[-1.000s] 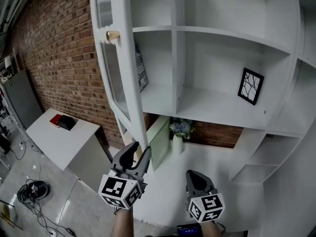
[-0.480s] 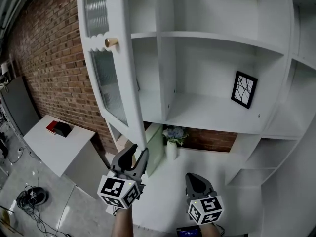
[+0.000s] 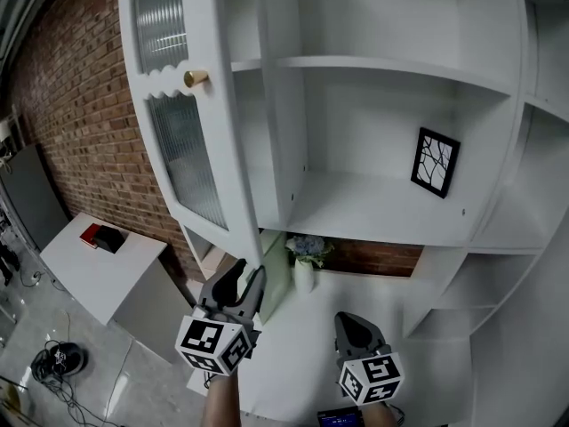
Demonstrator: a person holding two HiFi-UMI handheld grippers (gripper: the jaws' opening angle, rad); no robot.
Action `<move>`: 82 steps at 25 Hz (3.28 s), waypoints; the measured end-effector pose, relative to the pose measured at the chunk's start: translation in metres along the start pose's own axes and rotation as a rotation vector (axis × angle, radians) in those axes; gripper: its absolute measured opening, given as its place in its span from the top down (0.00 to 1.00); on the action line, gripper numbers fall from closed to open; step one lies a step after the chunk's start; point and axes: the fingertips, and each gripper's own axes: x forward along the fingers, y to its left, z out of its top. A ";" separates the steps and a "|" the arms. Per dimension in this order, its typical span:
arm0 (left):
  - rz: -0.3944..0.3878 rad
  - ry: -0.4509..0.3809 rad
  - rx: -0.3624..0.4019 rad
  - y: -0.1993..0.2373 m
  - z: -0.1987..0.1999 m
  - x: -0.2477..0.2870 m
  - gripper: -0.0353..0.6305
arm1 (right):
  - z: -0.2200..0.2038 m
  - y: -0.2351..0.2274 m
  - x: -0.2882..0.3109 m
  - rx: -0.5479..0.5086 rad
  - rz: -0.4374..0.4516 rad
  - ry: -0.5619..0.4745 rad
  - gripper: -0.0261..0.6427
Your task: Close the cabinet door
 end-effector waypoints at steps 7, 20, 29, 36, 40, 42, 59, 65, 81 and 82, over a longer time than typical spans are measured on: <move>0.007 0.003 -0.008 0.000 -0.001 0.016 0.73 | 0.002 -0.013 0.004 0.009 -0.006 0.005 0.96; 0.015 -0.003 -0.017 0.002 -0.004 0.037 0.74 | 0.003 -0.032 0.010 0.026 -0.023 0.003 0.96; 0.008 0.004 -0.028 0.004 -0.006 0.046 0.75 | -0.001 -0.034 0.006 0.031 -0.033 0.008 0.96; 0.002 -0.001 -0.064 0.007 -0.006 0.050 0.78 | -0.001 -0.033 -0.004 0.048 -0.046 0.007 0.96; 0.012 -0.038 -0.044 0.006 -0.005 0.041 0.80 | -0.002 -0.026 -0.008 0.088 -0.012 0.008 0.96; 0.028 -0.050 -0.026 0.005 -0.003 0.032 0.81 | -0.005 -0.018 -0.006 0.049 -0.007 0.027 0.96; 0.045 0.010 -0.080 0.053 -0.022 -0.048 0.91 | 0.014 0.063 0.019 -0.123 -0.085 -0.019 0.96; 0.033 0.009 -0.107 0.071 -0.028 -0.054 0.91 | 0.009 0.079 0.034 -0.138 -0.098 -0.004 0.96; 0.020 0.025 -0.115 0.083 -0.034 -0.060 0.91 | 0.008 0.092 0.039 -0.141 -0.102 0.011 0.96; 0.019 0.026 -0.114 0.083 -0.034 -0.059 0.91 | 0.008 0.091 0.040 -0.142 -0.102 0.010 0.96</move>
